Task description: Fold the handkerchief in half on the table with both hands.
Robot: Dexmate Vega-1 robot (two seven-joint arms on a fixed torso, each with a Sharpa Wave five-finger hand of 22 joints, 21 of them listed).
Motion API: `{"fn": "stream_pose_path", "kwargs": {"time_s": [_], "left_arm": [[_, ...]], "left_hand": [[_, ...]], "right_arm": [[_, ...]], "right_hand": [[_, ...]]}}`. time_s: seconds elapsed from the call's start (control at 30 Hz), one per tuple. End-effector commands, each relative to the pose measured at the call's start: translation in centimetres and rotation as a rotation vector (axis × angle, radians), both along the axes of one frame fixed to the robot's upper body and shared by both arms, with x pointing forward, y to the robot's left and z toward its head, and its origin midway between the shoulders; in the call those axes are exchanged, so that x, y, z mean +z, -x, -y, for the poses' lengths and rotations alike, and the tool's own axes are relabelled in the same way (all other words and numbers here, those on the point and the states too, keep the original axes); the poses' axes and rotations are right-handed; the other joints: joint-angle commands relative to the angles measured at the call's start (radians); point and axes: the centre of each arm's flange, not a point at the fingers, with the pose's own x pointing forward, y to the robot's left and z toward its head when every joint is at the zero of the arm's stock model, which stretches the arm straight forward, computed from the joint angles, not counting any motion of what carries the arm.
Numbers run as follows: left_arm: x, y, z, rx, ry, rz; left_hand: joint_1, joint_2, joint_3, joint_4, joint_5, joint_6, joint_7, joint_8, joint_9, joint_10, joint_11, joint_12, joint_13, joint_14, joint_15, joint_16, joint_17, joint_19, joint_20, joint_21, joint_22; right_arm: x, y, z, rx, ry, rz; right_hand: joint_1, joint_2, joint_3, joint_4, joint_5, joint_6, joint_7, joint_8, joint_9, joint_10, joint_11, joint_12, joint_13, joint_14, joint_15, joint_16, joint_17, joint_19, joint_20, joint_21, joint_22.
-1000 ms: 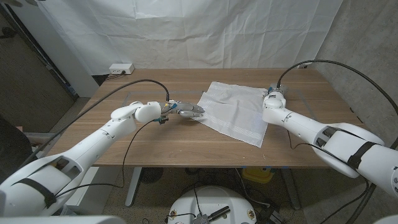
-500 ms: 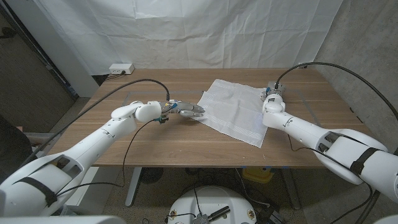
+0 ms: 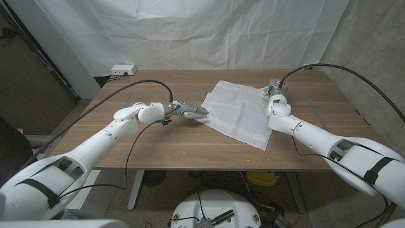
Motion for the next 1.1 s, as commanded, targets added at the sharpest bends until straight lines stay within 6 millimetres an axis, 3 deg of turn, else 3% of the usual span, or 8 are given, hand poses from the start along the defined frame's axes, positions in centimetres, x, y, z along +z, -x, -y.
{"fn": "stream_pose_path", "kwargs": {"time_s": [0.03,0.53,1.1], "left_arm": [[0.1,-0.2,0.1,-0.003,-0.001,0.002],[0.2,-0.2,0.3,-0.006,-0.004,0.002],[0.1,-0.3,0.1,-0.008,-0.001,0.001]], "left_hand": [[-0.004,0.007,-0.001,0.004,0.005,-0.002,0.001,-0.002,0.002,-0.001,0.001,-0.003,0.005,-0.004,-0.019,-0.005,0.000,0.005,0.004,-0.002,0.001],[-0.004,0.007,-0.002,0.004,0.005,-0.010,-0.001,-0.004,0.002,-0.004,0.001,-0.005,0.005,-0.006,-0.018,-0.005,0.000,0.005,0.004,-0.004,0.001],[-0.004,0.007,-0.002,0.004,0.005,-0.013,-0.002,-0.003,0.002,-0.005,0.000,-0.006,0.006,-0.006,-0.019,-0.004,0.000,0.006,0.005,-0.006,0.001]], "right_arm": [[1.2,2.2,-0.9,0.091,-0.069,0.067],[1.2,4.3,-2.3,0.309,-0.297,0.126],[1.0,5.0,-3.6,0.525,-0.523,0.107]], "right_hand": [[0.015,0.003,0.001,0.000,-0.003,0.017,0.006,0.009,0.001,0.015,-0.003,0.003,0.003,0.010,-0.051,0.006,0.006,0.009,-0.003,-0.001,0.001],[0.045,0.003,-0.002,-0.007,-0.010,0.042,0.029,0.022,0.000,0.041,0.012,0.003,0.003,0.024,-0.043,0.010,0.006,0.019,-0.002,0.000,0.001],[0.067,0.003,-0.006,-0.004,-0.016,0.047,0.041,0.030,0.003,0.055,0.027,-0.002,0.003,0.024,-0.030,0.008,0.007,0.024,0.001,0.000,0.001]]}}
